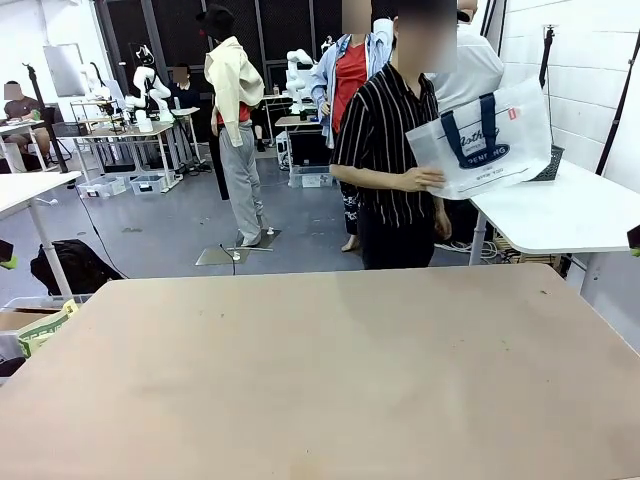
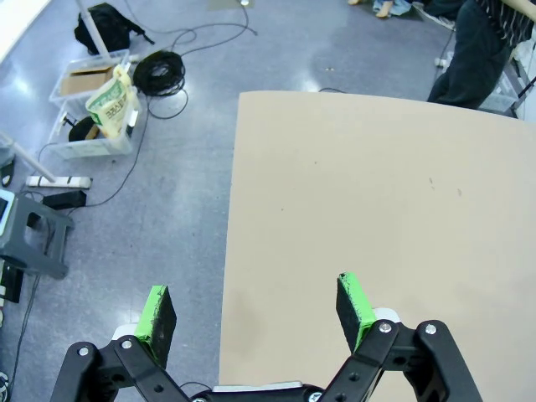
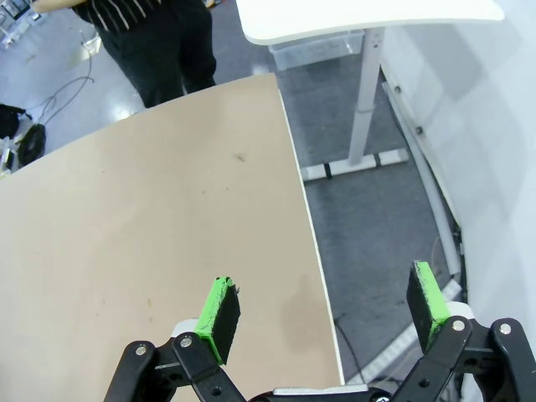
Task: Transfer purchased items from the store into the shopping bag.
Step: Open the Reusable shopping bag in the center of the table.
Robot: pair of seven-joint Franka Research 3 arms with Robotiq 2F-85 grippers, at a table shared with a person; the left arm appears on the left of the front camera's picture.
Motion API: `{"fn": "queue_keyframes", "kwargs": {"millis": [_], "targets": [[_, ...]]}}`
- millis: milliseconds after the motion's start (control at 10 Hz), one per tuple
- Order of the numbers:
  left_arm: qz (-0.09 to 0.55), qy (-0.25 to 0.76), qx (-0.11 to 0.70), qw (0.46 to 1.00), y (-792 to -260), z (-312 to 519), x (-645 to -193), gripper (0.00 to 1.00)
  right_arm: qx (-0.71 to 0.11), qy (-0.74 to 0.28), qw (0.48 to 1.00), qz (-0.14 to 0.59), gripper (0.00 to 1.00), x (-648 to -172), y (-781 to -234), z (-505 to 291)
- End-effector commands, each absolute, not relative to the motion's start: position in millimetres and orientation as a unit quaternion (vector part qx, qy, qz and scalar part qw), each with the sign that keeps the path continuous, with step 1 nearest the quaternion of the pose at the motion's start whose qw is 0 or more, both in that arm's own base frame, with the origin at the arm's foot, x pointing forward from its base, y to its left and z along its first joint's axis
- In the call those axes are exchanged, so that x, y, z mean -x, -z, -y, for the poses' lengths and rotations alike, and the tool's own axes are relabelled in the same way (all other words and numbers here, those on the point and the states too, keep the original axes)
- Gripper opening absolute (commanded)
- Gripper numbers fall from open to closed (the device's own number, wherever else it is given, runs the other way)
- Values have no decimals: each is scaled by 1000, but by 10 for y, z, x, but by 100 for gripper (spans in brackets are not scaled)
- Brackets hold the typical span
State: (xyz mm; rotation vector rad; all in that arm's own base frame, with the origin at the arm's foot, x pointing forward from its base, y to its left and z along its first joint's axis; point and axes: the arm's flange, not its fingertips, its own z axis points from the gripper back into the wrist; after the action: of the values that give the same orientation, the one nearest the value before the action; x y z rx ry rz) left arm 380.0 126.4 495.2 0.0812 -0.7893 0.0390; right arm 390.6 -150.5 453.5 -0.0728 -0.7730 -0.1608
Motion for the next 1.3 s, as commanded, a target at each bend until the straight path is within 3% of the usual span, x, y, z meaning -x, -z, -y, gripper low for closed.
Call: {"fn": "queue_keyframes", "kwargs": {"millis": [0,1200], "targets": [[382,-14,-43,923,-4960,-1287,-3778,100,36,72,925,372,100,-3898,-4513,1519],[382,-14,-43,923,-4960,-1287,-3778,100,36,72,925,372,100,-3898,-4513,1519]]}}
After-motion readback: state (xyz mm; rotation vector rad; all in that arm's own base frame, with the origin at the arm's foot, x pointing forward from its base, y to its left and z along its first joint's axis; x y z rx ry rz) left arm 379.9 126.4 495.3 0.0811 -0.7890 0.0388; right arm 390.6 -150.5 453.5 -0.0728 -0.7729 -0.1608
